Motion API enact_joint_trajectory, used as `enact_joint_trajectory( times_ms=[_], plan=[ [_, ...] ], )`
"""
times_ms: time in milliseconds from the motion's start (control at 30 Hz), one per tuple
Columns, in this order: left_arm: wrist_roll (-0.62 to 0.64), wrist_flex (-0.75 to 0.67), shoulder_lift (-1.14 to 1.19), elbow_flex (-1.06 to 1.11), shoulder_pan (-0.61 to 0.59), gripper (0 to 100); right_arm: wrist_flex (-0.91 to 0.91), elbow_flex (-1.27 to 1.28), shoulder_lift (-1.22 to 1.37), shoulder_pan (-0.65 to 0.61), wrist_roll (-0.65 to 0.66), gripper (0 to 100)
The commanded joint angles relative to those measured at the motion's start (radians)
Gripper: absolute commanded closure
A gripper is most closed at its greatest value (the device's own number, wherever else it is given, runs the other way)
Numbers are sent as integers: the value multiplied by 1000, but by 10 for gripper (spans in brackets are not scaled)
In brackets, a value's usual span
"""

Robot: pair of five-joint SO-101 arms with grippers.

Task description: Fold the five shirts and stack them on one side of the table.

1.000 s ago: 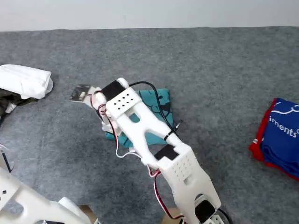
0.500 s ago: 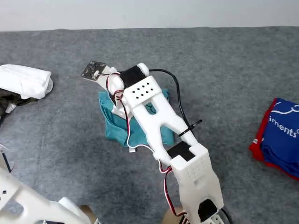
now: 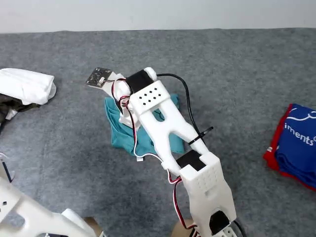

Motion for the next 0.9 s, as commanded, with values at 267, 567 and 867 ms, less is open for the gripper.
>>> enact_joint_trajectory(
  times_ms=[267, 567, 867],
  plan=[
    [0, -8, -20, -4, 5, 997, -36, -18, 105, -21, 6, 993],
    [0, -8, -20, -4, 3, 997, -25, -25, 122, -163, 2, 990],
    [0, -8, -20, -4, 5, 997, -28, -25, 2, -130, 6, 990]
  ],
)
